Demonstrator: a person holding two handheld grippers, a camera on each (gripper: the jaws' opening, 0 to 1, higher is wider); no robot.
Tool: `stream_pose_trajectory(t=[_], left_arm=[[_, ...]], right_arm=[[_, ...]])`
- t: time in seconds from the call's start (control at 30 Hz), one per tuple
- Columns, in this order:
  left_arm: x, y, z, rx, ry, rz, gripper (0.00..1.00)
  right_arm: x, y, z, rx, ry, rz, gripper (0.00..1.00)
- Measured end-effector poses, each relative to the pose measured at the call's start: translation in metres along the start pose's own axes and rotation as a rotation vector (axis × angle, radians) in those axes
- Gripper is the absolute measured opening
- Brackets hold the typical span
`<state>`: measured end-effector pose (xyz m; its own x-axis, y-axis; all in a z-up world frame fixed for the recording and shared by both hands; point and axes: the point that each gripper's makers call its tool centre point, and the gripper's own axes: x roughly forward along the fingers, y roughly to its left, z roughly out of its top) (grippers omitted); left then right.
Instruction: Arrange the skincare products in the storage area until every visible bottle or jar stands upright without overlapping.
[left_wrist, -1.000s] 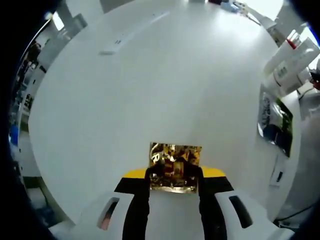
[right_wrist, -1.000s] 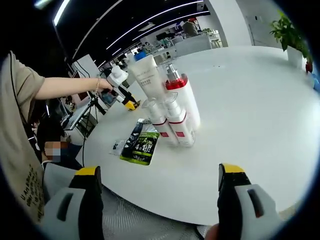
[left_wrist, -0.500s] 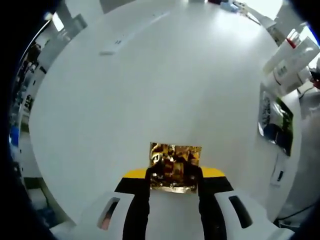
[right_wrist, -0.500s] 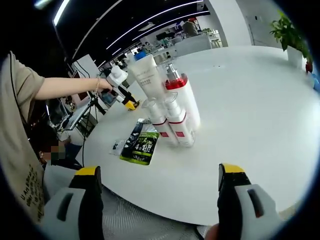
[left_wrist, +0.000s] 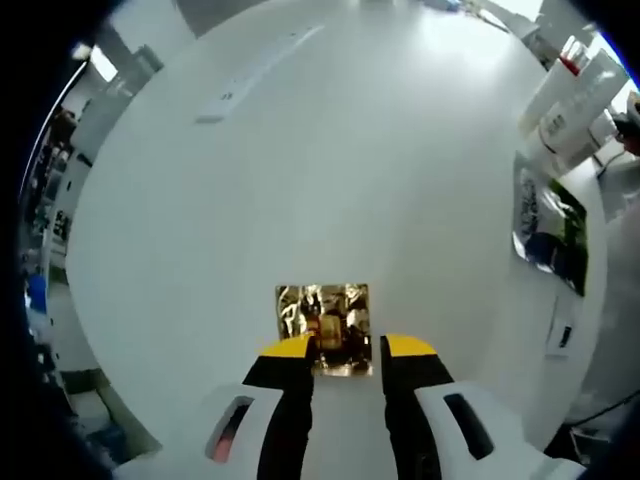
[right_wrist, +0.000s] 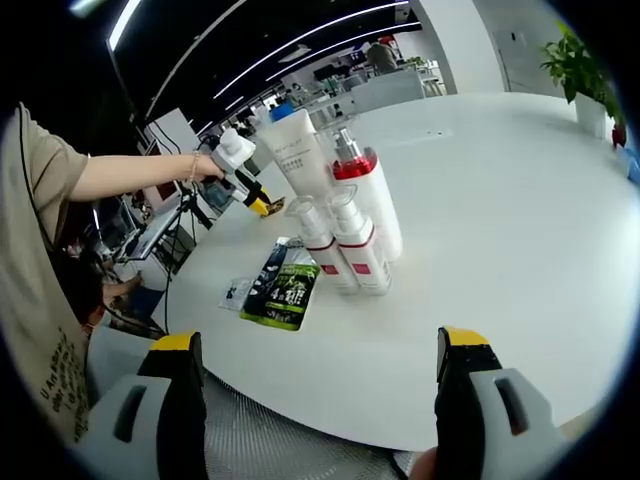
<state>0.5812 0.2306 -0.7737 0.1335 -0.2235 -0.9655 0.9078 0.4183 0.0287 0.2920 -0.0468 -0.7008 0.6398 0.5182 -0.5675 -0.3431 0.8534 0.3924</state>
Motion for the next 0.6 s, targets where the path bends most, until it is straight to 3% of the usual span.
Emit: stream_pose_trajectory(t=[0.07, 0.2, 0.27, 0.37, 0.6], left_arm=[[-0.0027, 0.0067, -0.0005, -0.107, -0.008, 0.043, 0.45], [-0.003, 0.0111, 0.0081, -0.311, -0.104, 0.102, 0.62], [-0.0014, 0.0098, 0.0056, -0.493, -0.131, 0.132, 0.66], [0.0002, 0.0073, 0.0065, -0.648, -0.181, 0.161, 0.66], [0.0024, 0.0074, 0.0004, -0.773, -0.184, 0.232, 0.68]], right_arm=[[0.0001, -0.0002, 0.0, -0.001, 0.001, 0.0, 0.97], [0.0001, -0.0008, 0.0004, 0.004, -0.002, -0.002, 0.97], [0.0002, -0.0009, 0.0002, 0.005, -0.001, -0.001, 0.97], [0.0007, -0.0009, -0.0007, 0.003, 0.004, 0.001, 0.97], [0.0009, -0.0005, -0.0012, 0.002, 0.007, 0.003, 0.97]])
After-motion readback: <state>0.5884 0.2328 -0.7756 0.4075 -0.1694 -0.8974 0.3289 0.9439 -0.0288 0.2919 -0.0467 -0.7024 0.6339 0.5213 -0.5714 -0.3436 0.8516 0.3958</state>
